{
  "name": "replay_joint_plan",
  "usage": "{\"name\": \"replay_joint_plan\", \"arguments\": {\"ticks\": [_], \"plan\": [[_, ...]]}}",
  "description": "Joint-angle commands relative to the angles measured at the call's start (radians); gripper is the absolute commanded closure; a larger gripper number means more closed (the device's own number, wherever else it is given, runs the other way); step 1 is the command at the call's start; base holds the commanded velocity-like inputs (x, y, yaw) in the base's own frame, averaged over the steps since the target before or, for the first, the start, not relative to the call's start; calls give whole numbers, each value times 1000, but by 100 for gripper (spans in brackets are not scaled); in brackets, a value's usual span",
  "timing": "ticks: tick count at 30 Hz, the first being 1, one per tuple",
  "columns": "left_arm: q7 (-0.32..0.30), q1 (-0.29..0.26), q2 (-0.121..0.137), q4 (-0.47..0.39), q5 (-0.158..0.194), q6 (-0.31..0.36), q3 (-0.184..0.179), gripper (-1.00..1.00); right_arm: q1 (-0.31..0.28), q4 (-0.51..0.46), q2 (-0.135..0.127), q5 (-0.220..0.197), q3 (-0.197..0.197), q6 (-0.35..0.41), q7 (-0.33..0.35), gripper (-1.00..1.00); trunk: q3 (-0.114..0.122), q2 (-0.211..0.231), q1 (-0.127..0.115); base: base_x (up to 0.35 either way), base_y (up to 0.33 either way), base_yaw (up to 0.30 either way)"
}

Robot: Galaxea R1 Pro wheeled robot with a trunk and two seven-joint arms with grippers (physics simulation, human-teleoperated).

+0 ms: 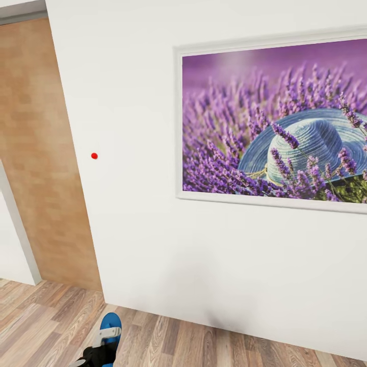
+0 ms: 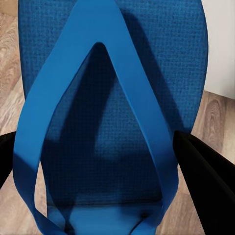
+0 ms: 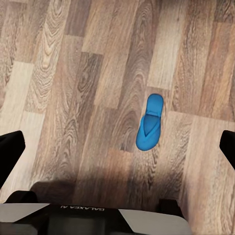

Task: In the bedroom, move the book from the bed onto either nightstand, and place the two sandals side by side next to the bed.

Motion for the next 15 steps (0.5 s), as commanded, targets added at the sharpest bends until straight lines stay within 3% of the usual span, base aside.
{"name": "replay_joint_plan", "arguments": {"ticks": [1,15], "plan": [[-6,0,0,2,9,-3,2,100,0,-2,1,2,-6,6,4,-100,0,-1,0,18,49,0],[-6,0,-1,1,9,-3,2,100,0,0,1,7,1,6,4,-100,0,-1,0,26,44,0]]}}
